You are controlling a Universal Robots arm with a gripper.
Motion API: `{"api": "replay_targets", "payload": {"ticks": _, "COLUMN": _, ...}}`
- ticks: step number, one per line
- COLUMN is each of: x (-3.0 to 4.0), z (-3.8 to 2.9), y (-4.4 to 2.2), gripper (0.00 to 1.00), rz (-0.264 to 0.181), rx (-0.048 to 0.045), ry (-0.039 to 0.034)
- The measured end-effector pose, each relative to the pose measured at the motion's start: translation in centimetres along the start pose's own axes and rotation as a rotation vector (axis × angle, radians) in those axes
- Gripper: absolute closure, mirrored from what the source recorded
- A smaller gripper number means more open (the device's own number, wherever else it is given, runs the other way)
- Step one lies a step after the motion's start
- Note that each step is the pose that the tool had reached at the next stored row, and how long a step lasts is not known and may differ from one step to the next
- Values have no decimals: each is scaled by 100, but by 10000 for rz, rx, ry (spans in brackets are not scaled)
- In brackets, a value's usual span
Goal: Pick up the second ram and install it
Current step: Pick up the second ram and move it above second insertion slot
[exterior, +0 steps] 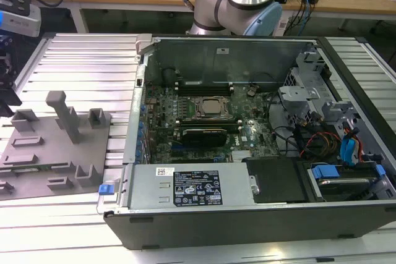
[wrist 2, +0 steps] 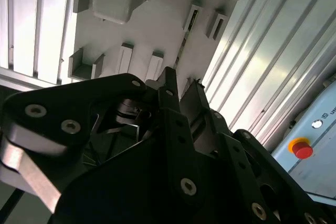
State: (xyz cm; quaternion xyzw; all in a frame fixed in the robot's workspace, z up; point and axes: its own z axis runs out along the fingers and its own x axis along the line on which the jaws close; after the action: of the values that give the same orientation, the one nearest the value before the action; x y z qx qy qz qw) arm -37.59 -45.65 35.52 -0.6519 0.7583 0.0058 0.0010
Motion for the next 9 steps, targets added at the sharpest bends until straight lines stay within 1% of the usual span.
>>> {"api": "replay_targets", "payload": {"ticks": 9, "x": 1, "z": 84, "y": 0, "gripper": 70, "rz": 1, "rx": 0, "ry": 0}}
